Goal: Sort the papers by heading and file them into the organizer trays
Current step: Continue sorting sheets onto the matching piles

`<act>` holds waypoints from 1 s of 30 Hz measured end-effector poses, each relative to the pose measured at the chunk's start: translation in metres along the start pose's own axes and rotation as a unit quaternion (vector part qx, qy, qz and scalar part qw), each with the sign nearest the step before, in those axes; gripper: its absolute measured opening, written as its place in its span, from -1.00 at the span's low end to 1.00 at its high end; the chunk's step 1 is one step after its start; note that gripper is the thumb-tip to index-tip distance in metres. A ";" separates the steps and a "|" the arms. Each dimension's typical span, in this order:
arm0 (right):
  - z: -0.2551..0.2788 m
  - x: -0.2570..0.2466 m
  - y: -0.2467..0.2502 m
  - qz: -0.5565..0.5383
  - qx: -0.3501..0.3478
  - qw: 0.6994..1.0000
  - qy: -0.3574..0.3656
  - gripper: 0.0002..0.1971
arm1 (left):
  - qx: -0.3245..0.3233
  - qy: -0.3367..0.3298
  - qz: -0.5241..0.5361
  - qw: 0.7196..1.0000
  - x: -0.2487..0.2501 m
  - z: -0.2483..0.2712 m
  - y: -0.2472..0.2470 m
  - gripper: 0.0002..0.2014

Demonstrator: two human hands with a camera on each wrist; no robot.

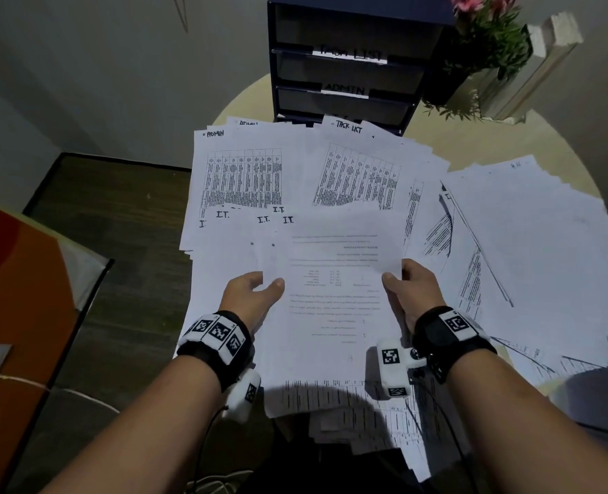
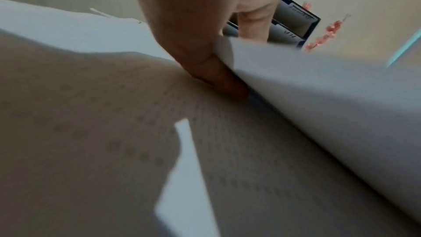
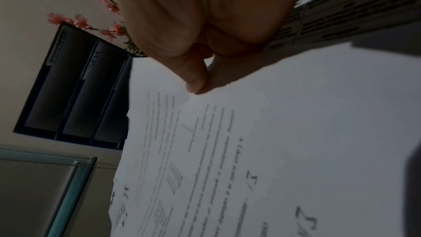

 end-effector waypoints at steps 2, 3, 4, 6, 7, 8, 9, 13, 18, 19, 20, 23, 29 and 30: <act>0.002 -0.006 -0.002 0.016 0.012 1.000 0.017 -0.82 | 0.027 -0.053 -0.082 0.995 0.019 0.004 0.009 -0.40; 0.002 -0.012 -0.003 0.053 0.022 0.998 0.034 -0.86 | 0.046 -0.083 -0.118 0.988 0.030 0.005 0.017 -0.45; 0.001 -0.018 -0.003 0.097 0.031 0.993 0.053 -0.90 | 0.066 -0.112 -0.141 0.981 0.044 0.007 0.027 -0.49; 0.003 -0.030 -0.009 0.158 0.041 0.982 0.091 -0.89 | 0.120 -0.174 -0.157 0.965 0.075 0.014 0.054 -0.56; 0.004 -0.034 -0.015 0.174 0.040 0.978 0.105 -0.85 | 0.148 -0.201 -0.151 0.957 0.091 0.020 0.069 -0.58; 0.004 -0.036 -0.022 0.184 0.038 0.976 0.114 -0.83 | 0.169 -0.219 -0.135 0.951 0.104 0.026 0.085 -0.60; 0.005 -0.038 -0.031 0.194 0.034 0.973 0.118 -0.83 | 0.183 -0.234 -0.115 0.948 0.115 0.030 0.100 -0.62; 0.012 -0.044 -0.061 0.190 0.020 0.973 0.132 -0.84 | 0.190 -0.230 -0.116 0.947 0.124 0.033 0.132 -0.64; 0.006 -0.034 -0.068 0.166 -0.010 0.982 0.093 -0.85 | 0.151 -0.121 -0.131 0.972 0.068 0.014 0.139 -0.66; 0.007 -0.031 -0.070 0.162 -0.025 0.983 0.083 -0.91 | 0.141 -0.104 -0.113 0.978 0.056 0.014 0.136 -0.69; 0.009 -0.031 -0.072 0.162 -0.038 0.983 0.076 -0.93 | 0.133 -0.088 -0.084 0.984 0.046 0.016 0.132 -0.72; 0.013 -0.034 -0.075 0.180 -0.040 0.980 0.080 -0.90 | 0.117 -0.076 -0.058 0.988 0.031 0.022 0.118 -0.65; 0.009 -0.039 -0.012 0.241 0.059 0.965 0.090 -0.85 | 0.163 -0.140 -0.049 0.975 0.064 0.024 0.121 -0.56; 0.010 -0.039 0.010 0.246 0.091 0.961 0.089 -0.83 | 0.174 -0.148 -0.039 0.973 0.071 0.024 0.124 -0.57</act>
Point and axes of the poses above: each hand's wrist, its own z-axis away from the middle knuckle, its own y-axis out of the back of the hand, x = y × z, the point moved 9 cm from there along -z, towards the middle knuckle, and after that the axes turned 2 degrees about x, right-handed, at the moved point
